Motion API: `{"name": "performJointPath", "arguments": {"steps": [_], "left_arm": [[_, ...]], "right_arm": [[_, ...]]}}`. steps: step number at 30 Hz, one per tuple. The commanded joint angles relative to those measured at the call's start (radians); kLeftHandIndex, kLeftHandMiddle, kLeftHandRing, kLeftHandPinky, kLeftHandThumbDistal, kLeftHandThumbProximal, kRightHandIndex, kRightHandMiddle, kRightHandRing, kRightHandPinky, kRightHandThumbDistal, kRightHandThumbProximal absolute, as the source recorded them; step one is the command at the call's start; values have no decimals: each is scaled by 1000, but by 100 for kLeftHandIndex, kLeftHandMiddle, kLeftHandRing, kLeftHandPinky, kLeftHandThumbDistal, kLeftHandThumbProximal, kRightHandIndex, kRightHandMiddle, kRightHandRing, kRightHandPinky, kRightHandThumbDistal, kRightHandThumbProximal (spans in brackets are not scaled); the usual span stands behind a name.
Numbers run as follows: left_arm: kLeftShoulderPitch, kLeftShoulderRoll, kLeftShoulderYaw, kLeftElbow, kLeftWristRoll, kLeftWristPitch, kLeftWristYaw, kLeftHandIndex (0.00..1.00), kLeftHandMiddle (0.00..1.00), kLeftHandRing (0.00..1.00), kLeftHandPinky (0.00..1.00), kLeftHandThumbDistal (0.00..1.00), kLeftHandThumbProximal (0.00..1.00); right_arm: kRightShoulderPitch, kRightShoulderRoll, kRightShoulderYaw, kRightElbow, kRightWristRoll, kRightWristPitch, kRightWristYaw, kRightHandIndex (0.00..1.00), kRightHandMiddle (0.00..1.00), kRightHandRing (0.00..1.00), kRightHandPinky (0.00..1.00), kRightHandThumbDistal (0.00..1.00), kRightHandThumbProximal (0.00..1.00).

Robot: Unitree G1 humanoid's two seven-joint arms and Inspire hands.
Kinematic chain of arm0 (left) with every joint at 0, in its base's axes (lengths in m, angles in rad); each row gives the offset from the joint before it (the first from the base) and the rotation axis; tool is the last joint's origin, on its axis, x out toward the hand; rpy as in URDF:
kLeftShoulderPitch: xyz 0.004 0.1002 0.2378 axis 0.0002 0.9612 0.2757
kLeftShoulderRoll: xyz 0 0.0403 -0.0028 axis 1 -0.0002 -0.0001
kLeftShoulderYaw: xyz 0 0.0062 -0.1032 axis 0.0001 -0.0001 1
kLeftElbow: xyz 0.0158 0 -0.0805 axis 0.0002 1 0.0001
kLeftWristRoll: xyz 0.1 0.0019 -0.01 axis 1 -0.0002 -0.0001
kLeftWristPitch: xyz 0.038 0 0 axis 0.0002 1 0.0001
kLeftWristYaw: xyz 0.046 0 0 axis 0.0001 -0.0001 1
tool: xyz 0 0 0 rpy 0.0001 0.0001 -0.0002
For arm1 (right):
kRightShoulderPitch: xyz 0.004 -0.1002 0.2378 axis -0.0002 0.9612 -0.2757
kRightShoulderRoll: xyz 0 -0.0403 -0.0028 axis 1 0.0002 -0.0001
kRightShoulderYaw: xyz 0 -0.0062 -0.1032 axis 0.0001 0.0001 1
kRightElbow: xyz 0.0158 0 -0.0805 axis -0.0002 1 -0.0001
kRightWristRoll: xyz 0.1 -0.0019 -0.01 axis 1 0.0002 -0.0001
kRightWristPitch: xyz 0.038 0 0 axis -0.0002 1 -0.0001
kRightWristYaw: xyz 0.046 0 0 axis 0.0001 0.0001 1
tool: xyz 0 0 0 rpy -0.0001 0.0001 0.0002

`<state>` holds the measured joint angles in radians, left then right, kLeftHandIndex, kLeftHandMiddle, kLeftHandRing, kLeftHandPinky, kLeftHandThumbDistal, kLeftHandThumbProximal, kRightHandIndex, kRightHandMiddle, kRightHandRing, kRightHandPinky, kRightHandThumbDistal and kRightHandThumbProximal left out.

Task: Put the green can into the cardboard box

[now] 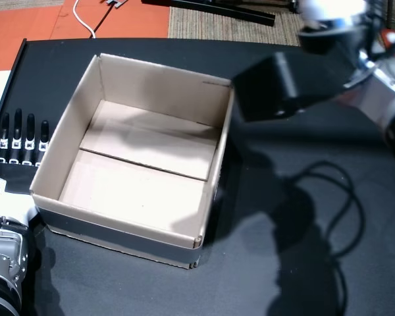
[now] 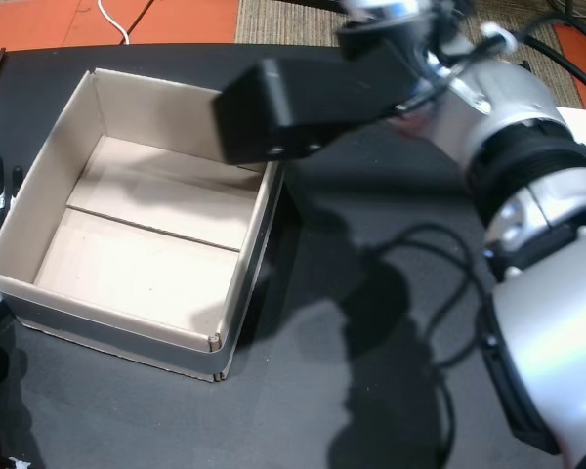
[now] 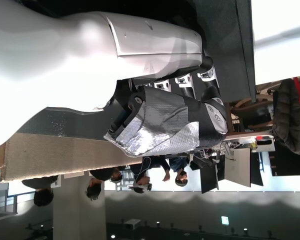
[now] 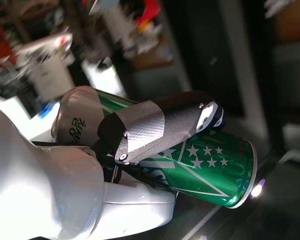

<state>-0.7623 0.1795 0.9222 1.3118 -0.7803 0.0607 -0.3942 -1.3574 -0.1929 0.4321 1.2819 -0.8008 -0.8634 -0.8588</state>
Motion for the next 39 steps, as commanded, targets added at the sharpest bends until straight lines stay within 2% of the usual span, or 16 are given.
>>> {"name": "performJointPath", "arguments": {"steps": [1, 5, 10, 13, 16, 17, 20, 23, 24, 26, 28, 29, 31, 34, 36, 39], "left_arm": [[48, -28, 3, 33, 4, 4, 55, 55, 54, 64, 76, 0, 52], [45, -37, -1, 31, 12, -13, 73, 53, 54, 63, 74, 0, 49], [45, -39, 5, 31, 4, -4, 66, 51, 53, 65, 72, 0, 49], [49, -39, 2, 31, 8, -2, 54, 49, 52, 63, 69, 0, 51], [52, -40, -1, 32, 13, -4, 44, 48, 52, 64, 70, 0, 51], [52, -40, -3, 32, 15, -6, 45, 48, 52, 63, 69, 0, 51], [47, -43, -4, 33, 16, -12, 68, 46, 49, 61, 68, 0, 50], [44, -47, 9, 32, 0, -14, 69, 48, 51, 62, 70, 0, 39], [43, -48, 11, 31, -2, -16, 72, 49, 52, 63, 71, 0, 38], [41, -50, 9, 30, 4, -20, 73, 52, 54, 66, 73, 0, 41], [44, -48, 3, 30, 12, -19, 65, 51, 54, 65, 73, 0, 46], [45, -47, 2, 31, 13, -17, 64, 50, 53, 63, 72, 0, 47], [46, -45, 4, 31, 10, -13, 65, 52, 55, 67, 75, 0, 47], [47, -44, 3, 31, 11, -8, 62, 53, 54, 66, 79, 0, 50], [48, -44, -1, 31, 16, -12, 63, 53, 52, 63, 79, 0, 51], [46, -47, 9, 32, 4, -10, 66, 52, 52, 62, 75, 0, 47]], "right_arm": [[-44, 30, 16, -4, 13, 0, 46, 0, 0, 8, 11, 17, 64], [-65, 77, 59, 6, -12, 34, 94, 0, 0, 8, 10, 22, 52], [-76, 140, 110, 20, -26, 87, 199, 0, 0, 9, 10, 19, 60], [-71, 174, 151, 30, -52, 108, 230, 0, 0, 10, 11, 18, 49], [-57, 204, 197, 43, -85, 145, 244, 0, 0, 11, 17, 13, 63], [-53, 213, 208, 48, -91, 157, 252, 0, 0, 11, 20, 12, 64], [-35, 232, 225, 62, -90, 173, 290, 0, 0, 10, 18, 11, 56], [-18, 235, 231, 69, -83, 188, 335, 0, 0, 11, 21, 16, 47], [-13, 234, 235, 70, -86, 199, 348, 0, 0, 11, 23, 14, 46], [-6, 234, 239, 73, -86, 214, 377, 0, 0, 10, 31, 13, 42], [3, 230, 243, 74, -87, 222, 386, 0, 0, 8, 31, 15, 39], [8, 228, 245, 75, -88, 224, 387, 0, 0, 8, 34, 14, 40], [21, 222, 246, 80, -85, 233, 403, 0, 0, 7, 23, 9, 42], [36, 217, 237, 90, -68, 272, 491, 0, 1, 6, 16, 3, 61], [45, 217, 226, 95, -53, 309, 563, 0, 3, 8, 20, 1, 59], [56, 216, 188, 102, -7, 373, 729, 1, 8, 14, 19, 0, 37]]}}
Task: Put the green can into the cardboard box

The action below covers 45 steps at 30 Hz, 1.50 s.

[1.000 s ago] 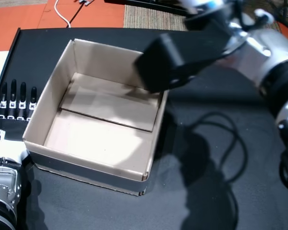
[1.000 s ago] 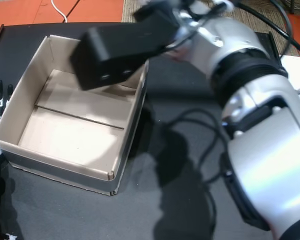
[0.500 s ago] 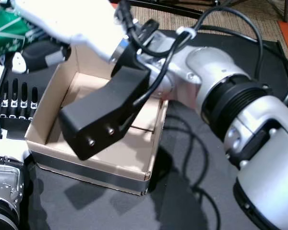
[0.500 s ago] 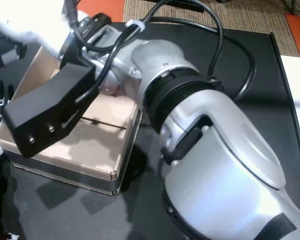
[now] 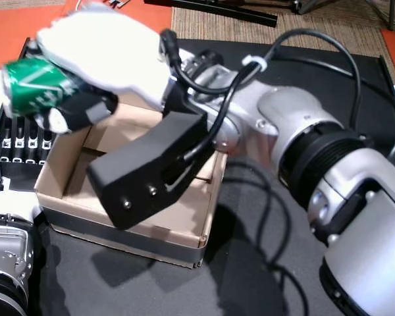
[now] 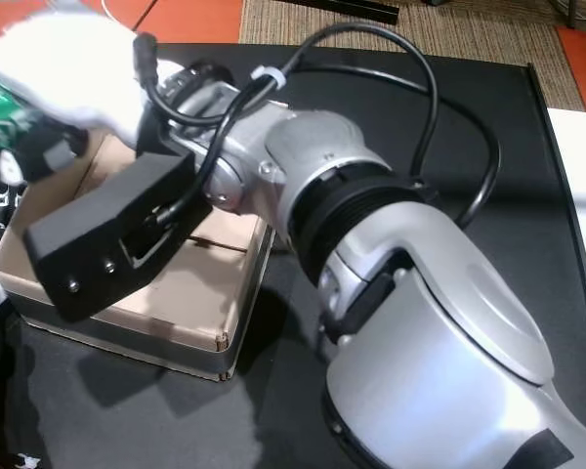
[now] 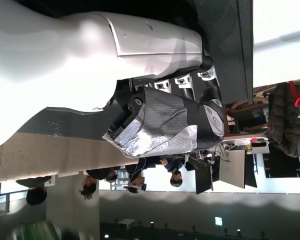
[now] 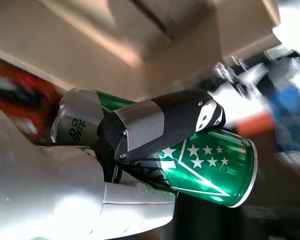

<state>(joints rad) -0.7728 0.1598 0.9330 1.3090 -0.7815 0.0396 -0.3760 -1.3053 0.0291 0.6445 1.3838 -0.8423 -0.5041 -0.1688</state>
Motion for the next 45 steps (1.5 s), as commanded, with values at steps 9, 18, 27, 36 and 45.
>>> {"name": "performJointPath", "arguments": {"steps": [9, 18, 27, 36, 45], "left_arm": [[62, -34, -1, 34, 7, 15, 17, 53, 54, 66, 78, 0, 50], [62, -41, -3, 33, 7, 10, 21, 55, 56, 68, 78, 0, 48], [55, -50, 1, 34, 2, 14, 28, 54, 56, 67, 80, 0, 53], [53, -64, 10, 33, -3, 6, 14, 52, 55, 68, 77, 0, 56], [50, -57, 6, 35, 6, 8, 25, 56, 55, 66, 78, 0, 56]], "right_arm": [[28, -5, -100, 2, 109, 194, 322, 40, 49, 47, 46, 0, 52], [40, -1, -114, 0, 120, 272, 380, 48, 51, 53, 56, 0, 51], [55, 26, -131, -3, 132, 258, 378, 14, 20, 25, 25, 2, 57], [81, 61, -116, 4, 123, 280, 426, 23, 26, 29, 32, 7, 59], [58, 44, -85, 0, 95, 273, 442, 65, 64, 72, 79, 70, 59]]}}
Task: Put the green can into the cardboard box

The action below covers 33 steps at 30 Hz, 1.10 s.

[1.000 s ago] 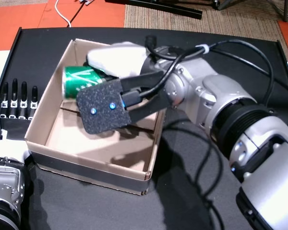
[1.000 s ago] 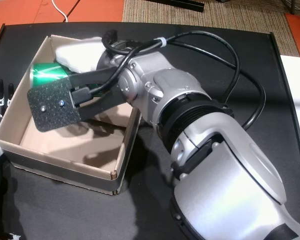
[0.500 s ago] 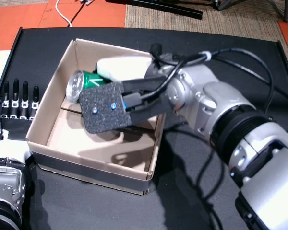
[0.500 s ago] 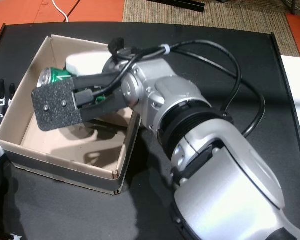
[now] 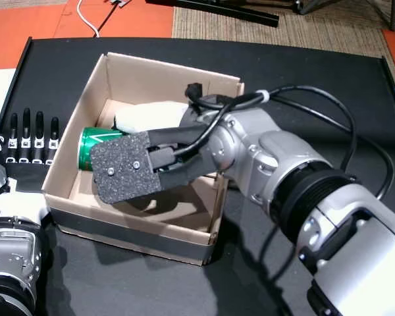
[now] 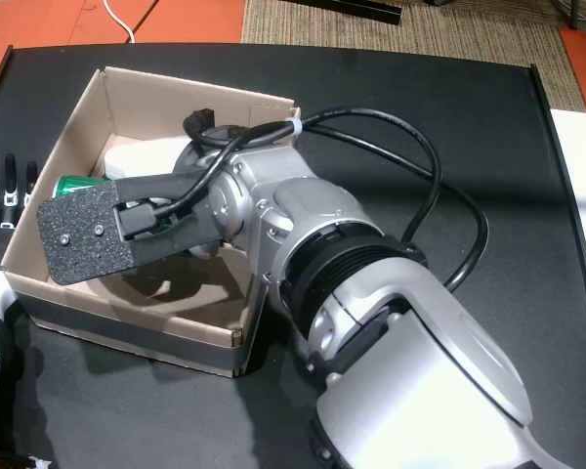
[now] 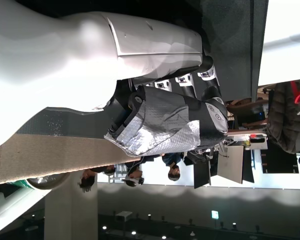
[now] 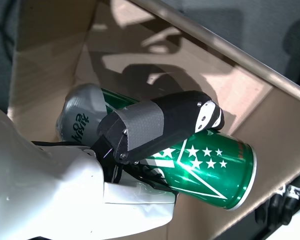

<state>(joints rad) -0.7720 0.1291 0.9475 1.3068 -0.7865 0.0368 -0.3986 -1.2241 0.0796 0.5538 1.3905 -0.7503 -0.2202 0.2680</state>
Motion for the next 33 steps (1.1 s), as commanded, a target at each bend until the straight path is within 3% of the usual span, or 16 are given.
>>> {"name": "performJointPath", "arguments": {"steps": [1, 3, 6, 9, 13, 19, 29, 33], "left_arm": [[51, -25, -9, 37, 12, 12, 46, 55, 55, 67, 78, 0, 56], [53, -25, -10, 36, 12, 9, 37, 56, 57, 70, 81, 0, 55], [53, -24, -15, 35, 17, 2, 38, 53, 55, 67, 79, 0, 55], [53, -23, -16, 35, 15, 2, 37, 52, 55, 66, 79, 0, 54], [52, -22, -22, 35, 18, 1, 41, 58, 59, 68, 82, 0, 55], [52, -23, -18, 35, 9, 5, 33, 57, 58, 68, 80, 0, 57], [53, -17, -6, 36, -1, 15, 44, 55, 57, 66, 79, 0, 56], [54, -12, -4, 37, 4, 18, 51, 55, 55, 65, 77, 0, 54]], "right_arm": [[-26, -8, 4, -6, 4, -6, 11, 75, 76, 82, 87, 85, 61], [-29, -11, -2, -5, 11, 3, 20, 82, 90, 95, 98, 99, 61], [-30, -14, -6, -5, 17, 7, 27, 82, 93, 100, 100, 100, 60], [-33, -16, -9, -5, 22, 13, 35, 89, 100, 100, 100, 100, 59], [-32, -17, -17, -6, 33, 25, 31, 92, 100, 100, 100, 100, 57], [-29, -20, -17, -7, 30, 18, 12, 100, 100, 100, 100, 100, 56], [-50, -71, -11, -31, 17, -100, -166, 98, 100, 100, 100, 100, 57], [-63, -113, -23, -59, 21, -201, -375, 98, 100, 100, 100, 86, 55]]}}
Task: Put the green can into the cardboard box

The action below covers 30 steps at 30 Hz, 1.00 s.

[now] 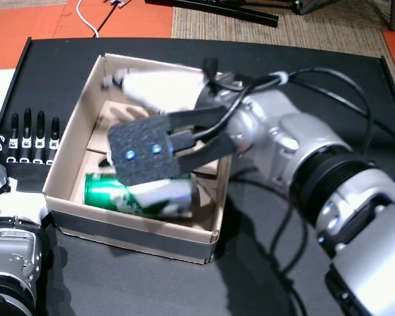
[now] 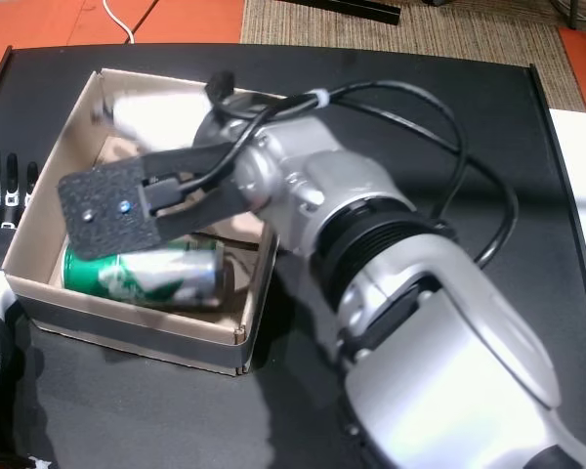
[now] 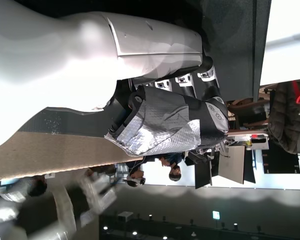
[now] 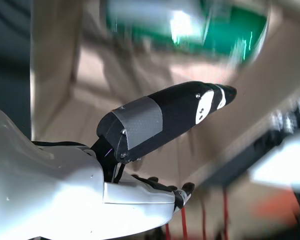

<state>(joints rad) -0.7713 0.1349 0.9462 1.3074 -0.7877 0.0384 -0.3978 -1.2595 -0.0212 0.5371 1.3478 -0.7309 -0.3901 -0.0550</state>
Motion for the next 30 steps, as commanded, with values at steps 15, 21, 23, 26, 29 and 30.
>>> {"name": "performJointPath", "arguments": {"steps": [15, 21, 23, 26, 29, 30], "left_arm": [[50, -8, -12, 37, 15, 13, 60, 48, 52, 64, 76, 0, 48], [53, -3, -16, 36, 15, 16, 52, 51, 53, 64, 75, 0, 49], [52, -4, -19, 36, 17, 14, 60, 52, 54, 65, 76, 0, 48], [54, -6, -21, 35, 18, 6, 60, 53, 53, 65, 76, 0, 47], [58, -2, -17, 35, 12, 13, 52, 52, 53, 65, 77, 0, 47], [58, 0, -18, 35, 13, 15, 50, 52, 53, 65, 77, 0, 48]], "right_arm": [[-92, -245, 30, -120, -119, -219, -796, 89, 91, 91, 94, 95, 50], [-50, -391, 21, -179, -158, -228, -1021, 89, 90, 89, 93, 100, 44], [-15, -445, 11, -210, -157, -231, -1054, 89, 89, 89, 92, 96, 46], [79, -540, -8, -285, -164, -229, -1125, 87, 86, 86, 90, 99, 42], [203, -624, -49, -384, -153, -232, -1160, 85, 85, 86, 90, 100, 39], [253, -652, -69, -422, -141, -246, -1157, 84, 84, 86, 91, 100, 39]]}}
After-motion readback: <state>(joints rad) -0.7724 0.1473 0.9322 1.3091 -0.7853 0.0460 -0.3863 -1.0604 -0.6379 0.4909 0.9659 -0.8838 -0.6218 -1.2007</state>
